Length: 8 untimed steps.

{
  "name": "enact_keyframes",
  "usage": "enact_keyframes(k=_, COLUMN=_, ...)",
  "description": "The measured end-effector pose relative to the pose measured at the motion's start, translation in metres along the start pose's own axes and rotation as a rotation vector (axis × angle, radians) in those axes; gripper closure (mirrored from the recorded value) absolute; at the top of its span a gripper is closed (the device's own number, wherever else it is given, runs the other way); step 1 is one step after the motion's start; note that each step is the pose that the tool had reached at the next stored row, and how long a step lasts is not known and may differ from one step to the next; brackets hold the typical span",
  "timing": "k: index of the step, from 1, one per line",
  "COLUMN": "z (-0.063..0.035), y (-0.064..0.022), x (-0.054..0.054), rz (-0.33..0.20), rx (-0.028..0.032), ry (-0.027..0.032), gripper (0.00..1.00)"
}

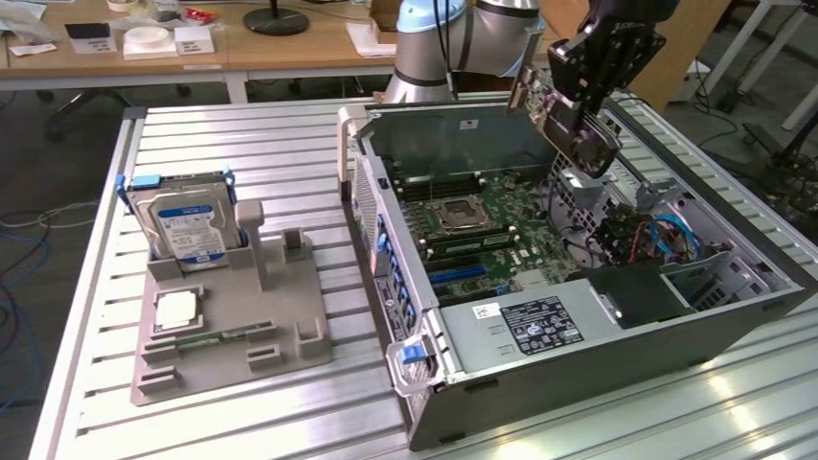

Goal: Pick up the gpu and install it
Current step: 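Insert the gpu into the slot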

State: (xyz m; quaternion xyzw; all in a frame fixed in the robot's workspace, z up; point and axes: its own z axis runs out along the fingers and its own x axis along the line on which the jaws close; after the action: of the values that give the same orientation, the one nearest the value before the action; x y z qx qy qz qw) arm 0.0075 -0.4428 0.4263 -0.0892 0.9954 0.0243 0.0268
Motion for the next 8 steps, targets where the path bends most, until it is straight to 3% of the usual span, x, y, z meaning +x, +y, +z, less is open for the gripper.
enact_keyframes(k=8, z=0.0000, y=0.0000, x=0.0000, rz=-0.071, rx=-0.0041, ry=0.0031, gripper=0.73)
